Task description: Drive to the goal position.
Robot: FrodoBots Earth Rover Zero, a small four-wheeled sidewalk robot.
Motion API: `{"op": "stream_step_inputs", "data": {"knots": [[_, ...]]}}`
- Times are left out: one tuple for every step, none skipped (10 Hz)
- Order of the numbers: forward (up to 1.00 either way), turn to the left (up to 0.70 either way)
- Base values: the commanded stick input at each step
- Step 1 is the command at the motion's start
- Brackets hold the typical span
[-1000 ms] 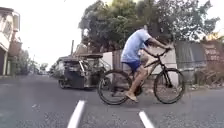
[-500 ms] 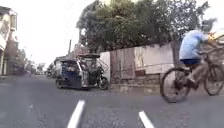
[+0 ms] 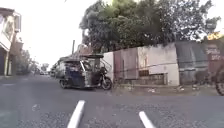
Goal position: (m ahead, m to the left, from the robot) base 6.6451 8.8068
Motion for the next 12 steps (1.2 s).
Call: {"op": "stream_step_inputs", "data": {"knots": [[0.0,1.0],[0.47,0.63],[0.82,0.33],[0.49,0.58],[0.37,0.78],[1.0,0.4],[1.0,0.4],[1.0,0.4],[1.0,0.4],[1.0,0.4],[1.0,0.4],[1.0,0.4]]}}
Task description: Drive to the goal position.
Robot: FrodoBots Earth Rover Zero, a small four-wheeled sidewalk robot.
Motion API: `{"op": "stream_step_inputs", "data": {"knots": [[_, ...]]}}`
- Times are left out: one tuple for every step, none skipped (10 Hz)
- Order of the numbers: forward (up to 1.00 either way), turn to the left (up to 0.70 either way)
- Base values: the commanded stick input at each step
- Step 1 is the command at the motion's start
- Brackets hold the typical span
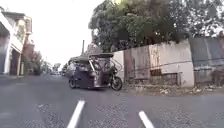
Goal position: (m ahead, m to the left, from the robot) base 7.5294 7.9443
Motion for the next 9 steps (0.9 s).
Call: {"op": "stream_step_inputs", "data": {"knots": [[1.0,0.4],[1.0,0.4],[1.0,0.4],[1.0,0.4],[1.0,0.4],[1.0,0.4],[1.0,0.4],[1.0,0.4],[1.0,0.4]]}}
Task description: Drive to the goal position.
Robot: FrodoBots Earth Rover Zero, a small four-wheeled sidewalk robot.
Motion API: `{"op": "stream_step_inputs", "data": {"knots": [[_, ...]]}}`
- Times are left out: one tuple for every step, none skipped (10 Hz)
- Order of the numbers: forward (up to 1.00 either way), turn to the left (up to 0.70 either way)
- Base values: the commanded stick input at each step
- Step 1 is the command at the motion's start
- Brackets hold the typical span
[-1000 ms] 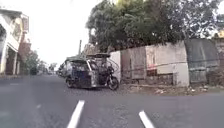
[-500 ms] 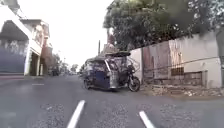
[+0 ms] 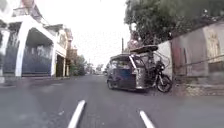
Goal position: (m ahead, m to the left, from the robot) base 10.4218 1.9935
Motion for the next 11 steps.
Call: {"op": "stream_step_inputs", "data": {"knots": [[1.0,0.4],[1.0,0.05],[1.0,0.24],[1.0,0.12],[1.0,0.36],[1.0,0.4],[1.0,0.11],[1.0,0.05],[1.0,0.16],[1.0,0.12],[1.0,0.0]]}}
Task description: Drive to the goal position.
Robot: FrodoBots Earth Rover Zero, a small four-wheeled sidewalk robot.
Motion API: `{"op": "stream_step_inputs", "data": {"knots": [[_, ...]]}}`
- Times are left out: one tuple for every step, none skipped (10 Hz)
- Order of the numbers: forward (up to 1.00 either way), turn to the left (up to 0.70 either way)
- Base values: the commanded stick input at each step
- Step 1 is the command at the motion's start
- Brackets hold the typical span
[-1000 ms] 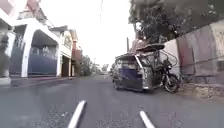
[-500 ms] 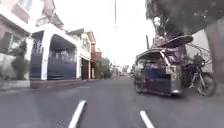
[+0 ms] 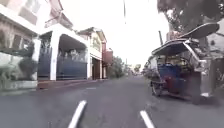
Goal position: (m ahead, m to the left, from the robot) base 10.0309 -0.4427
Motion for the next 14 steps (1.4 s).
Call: {"op": "stream_step_inputs", "data": {"knots": [[1.0,0.0],[1.0,0.14],[1.0,0.4],[1.0,0.4],[1.0,0.4],[1.0,0.26],[1.0,0.0],[1.0,0.0],[1.0,0.0],[1.0,0.0],[1.0,0.18],[1.0,0.28],[1.0,0.06],[1.0,0.0]]}}
